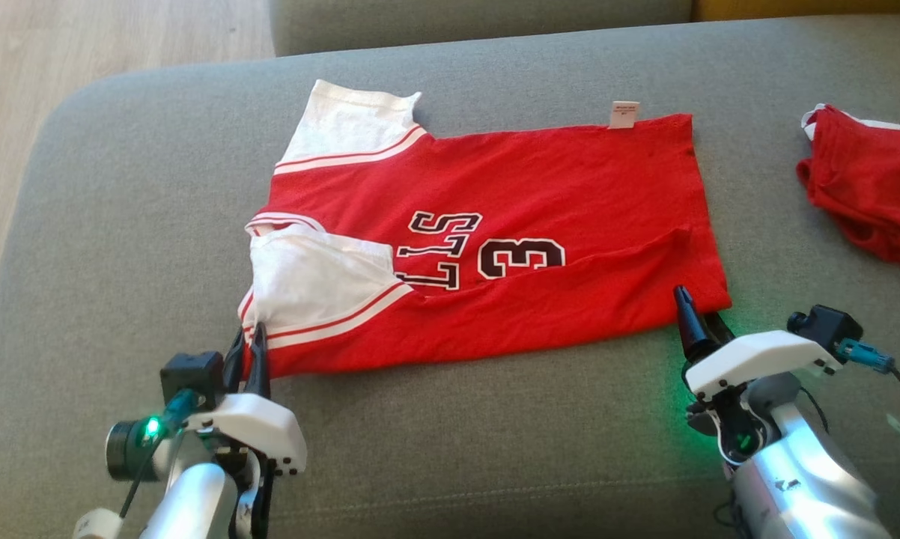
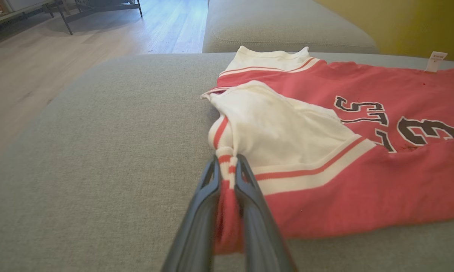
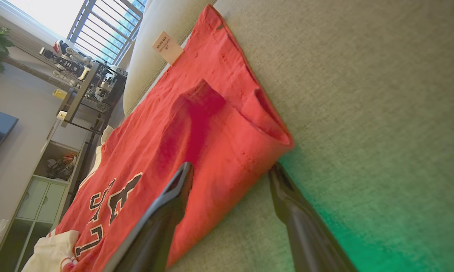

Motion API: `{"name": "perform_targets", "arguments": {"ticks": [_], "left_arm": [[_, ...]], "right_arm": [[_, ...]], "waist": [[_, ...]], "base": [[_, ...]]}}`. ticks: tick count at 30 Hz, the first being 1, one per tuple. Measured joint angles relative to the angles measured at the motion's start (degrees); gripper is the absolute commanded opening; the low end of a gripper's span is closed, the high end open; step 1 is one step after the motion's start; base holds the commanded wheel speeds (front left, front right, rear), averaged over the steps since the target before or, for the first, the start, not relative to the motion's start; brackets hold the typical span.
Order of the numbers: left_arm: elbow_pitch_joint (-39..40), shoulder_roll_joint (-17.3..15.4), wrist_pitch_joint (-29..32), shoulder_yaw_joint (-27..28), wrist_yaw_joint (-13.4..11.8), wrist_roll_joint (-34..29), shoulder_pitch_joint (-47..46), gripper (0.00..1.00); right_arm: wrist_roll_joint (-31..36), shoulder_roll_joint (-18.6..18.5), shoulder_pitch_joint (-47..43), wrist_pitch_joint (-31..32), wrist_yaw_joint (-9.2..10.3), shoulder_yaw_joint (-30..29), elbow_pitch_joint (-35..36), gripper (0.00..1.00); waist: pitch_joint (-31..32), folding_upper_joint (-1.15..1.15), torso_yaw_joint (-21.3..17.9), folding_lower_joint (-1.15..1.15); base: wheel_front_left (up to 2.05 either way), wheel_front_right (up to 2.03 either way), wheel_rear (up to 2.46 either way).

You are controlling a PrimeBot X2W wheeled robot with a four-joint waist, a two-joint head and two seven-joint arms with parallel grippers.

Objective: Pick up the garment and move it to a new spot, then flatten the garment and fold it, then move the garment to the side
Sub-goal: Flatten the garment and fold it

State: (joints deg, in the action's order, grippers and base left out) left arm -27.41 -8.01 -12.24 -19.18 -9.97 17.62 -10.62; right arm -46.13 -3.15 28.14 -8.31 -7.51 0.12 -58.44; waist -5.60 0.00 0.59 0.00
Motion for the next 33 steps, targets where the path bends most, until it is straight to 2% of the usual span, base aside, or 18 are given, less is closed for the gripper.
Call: {"name": "perform_targets", "arguments": {"ticks": [5, 6, 7, 20, 27, 33], "left_arm": [[0.0, 0.0, 0.1, -0.3, 0.4, 0.0, 0.0, 0.0], [-0.1, -0.1, 0.1, -0.3, 0.4, 0.0, 0.0, 0.0], [-0.1, -0.2, 0.1, -0.3, 0.4, 0.0, 0.0, 0.0], [-1.7, -1.5, 0.0, -0.4, 0.4, 0.3, 0.5, 0.0], [-2.4, -3.3, 1.6, -0.6, 1.5, 1.8, 9.0, 0.0], [1.0, -5.2, 1.9, -0.6, 1.4, 2.4, 12.5, 0.0]], "right_arm": [[-2.5, 0.0, 1.2, -2.4, 0.0, 2.4, -2.9, 0.98], [-2.7, 0.0, 1.5, -2.8, 0.0, 2.8, -3.4, 0.39], [-2.8, 0.0, 1.9, -3.1, 0.0, 3.1, -4.1, 0.0], [0.9, -0.6, 3.0, -5.6, 0.0, 3.7, -7.3, 0.0], [3.6, -0.7, -1.9, -5.5, 0.0, 5.0, -8.0, 0.0], [7.0, -0.9, -3.3, -5.5, -0.01, 5.0, -10.6, 0.0]], "waist": [[-0.2, 0.0, 0.1, 0.0], [-0.2, 0.0, 0.1, 0.0], [-0.2, 0.0, 0.0, 0.0], [1.8, 0.0, -2.1, 0.0], [6.2, 0.0, -3.9, -0.01], [8.3, 0.0, -5.5, -0.01]], "base": [[0.0, 0.0, 0.0], [0.0, 0.0, 0.0], [0.0, 0.0, 0.0], [0.0, 0.0, 0.0], [0.0, 0.0, 0.0], [0.0, 0.0, 0.0]]}}
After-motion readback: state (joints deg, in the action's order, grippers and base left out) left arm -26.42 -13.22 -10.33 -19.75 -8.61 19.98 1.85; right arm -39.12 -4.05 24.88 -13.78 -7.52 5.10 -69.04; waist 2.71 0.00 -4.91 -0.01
